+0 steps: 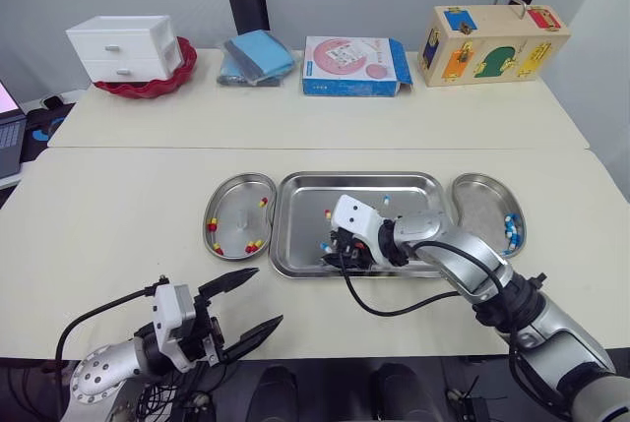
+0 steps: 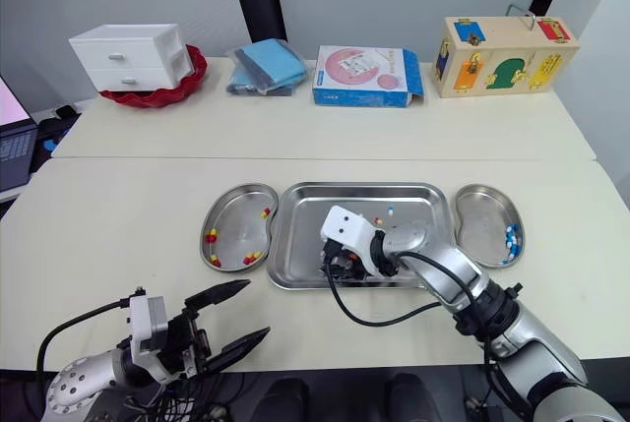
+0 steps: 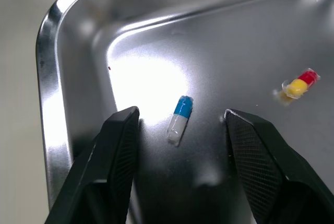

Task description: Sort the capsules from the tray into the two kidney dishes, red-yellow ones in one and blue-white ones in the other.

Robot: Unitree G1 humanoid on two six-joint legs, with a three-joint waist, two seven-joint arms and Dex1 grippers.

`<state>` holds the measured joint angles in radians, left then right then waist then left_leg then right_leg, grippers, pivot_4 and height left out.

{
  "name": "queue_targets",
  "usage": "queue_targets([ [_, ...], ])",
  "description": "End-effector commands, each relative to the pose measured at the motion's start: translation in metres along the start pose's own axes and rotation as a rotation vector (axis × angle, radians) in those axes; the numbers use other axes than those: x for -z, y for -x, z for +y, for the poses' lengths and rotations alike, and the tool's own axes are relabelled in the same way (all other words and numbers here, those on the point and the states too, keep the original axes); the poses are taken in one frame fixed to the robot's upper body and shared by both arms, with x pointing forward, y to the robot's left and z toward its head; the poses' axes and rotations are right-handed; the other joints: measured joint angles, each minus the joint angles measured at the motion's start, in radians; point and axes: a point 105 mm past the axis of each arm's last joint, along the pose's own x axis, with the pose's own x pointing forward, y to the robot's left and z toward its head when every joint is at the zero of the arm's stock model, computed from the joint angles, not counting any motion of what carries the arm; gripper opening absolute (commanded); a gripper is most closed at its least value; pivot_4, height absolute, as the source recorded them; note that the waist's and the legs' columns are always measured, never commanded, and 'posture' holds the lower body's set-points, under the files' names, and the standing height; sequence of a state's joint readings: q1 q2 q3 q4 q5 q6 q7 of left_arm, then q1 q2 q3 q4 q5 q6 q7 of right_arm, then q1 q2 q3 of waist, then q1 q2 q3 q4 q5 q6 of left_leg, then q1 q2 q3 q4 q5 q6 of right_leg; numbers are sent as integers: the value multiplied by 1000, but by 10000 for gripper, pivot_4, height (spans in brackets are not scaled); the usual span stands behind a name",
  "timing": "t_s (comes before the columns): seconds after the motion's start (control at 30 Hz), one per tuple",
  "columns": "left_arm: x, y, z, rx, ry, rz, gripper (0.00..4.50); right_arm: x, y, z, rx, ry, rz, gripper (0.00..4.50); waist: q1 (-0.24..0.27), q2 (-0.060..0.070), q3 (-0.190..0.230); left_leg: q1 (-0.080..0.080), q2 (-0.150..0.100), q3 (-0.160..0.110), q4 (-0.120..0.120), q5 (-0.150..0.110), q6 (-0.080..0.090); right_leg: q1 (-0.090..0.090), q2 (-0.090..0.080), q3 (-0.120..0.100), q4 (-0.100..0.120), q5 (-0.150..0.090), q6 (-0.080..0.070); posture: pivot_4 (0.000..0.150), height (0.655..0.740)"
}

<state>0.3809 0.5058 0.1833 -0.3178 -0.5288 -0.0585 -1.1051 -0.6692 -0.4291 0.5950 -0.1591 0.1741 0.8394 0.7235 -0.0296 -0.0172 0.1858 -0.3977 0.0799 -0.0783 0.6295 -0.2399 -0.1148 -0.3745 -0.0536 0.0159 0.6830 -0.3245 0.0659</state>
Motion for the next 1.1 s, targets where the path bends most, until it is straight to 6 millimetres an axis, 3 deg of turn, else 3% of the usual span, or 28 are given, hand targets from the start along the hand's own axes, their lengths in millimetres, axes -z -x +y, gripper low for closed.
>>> queue_targets([
  [0.03, -11, -5, -3, 29, -47, -24, 45000, -9, -1, -3, 8, 73, -12, 22709, 0, 0, 0, 0, 0, 0, 0, 0, 0, 0, 0, 0, 0, 0, 0, 1500, 7078],
  [0.3, -15, -7, -4, 71, -33, -35, 45000, -7, 2, -4, -7, 146, -8, 1283, 0, 0, 0, 0, 0, 0, 0, 0, 0, 0, 0, 0, 0, 0, 0, 1500, 7078],
  [0.47, -17, -7, -1, 109, -26, -30, 45000, -20, 14, -8, 13, 159, -79, 200, 0, 0, 0, 0, 0, 0, 0, 0, 0, 0, 0, 0, 0, 0, 0, 1500, 7078],
  [0.57, -18, -7, -4, 168, -30, -35, 45000, -26, 33, -14, 54, 133, -132, 200, 3, 0, 0, 0, 0, 0, 0, 0, 0, 0, 0, 0, 0, 0, 0, 1500, 7078],
  [0.73, -23, -12, -5, 221, -25, -71, 45000, -20, 87, -28, 200, -3, -199, 200, 6, 0, 0, -1, 0, 0, 0, 0, 0, 0, 0, 0, -1, 0, 0, 1500, 7078],
  [0.83, -26, -18, -7, 245, -20, -109, 45000, 4, 142, -40, 367, -131, -196, 200, 16, 0, 0, -1, 0, 0, 0, 0, 0, 1, 0, -1, -1, 0, 0, 1500, 7078],
  [1.0, -34, -28, -9, 266, -27, -163, 45000, 40, 202, -47, 567, -260, -136, 200, 21, 2, 0, 0, 0, 0, 0, 0, 0, 1, 0, 0, -1, 0, 0, 1500, 7078],
  [1.1, -36, -31, -10, 289, -30, -172, 45000, 62, 225, -52, 674, -307, -80, 200, 20, 2, 0, 0, 0, 0, 0, 0, 0, 1, 0, 0, -1, 0, 0, 1500, 7078],
])
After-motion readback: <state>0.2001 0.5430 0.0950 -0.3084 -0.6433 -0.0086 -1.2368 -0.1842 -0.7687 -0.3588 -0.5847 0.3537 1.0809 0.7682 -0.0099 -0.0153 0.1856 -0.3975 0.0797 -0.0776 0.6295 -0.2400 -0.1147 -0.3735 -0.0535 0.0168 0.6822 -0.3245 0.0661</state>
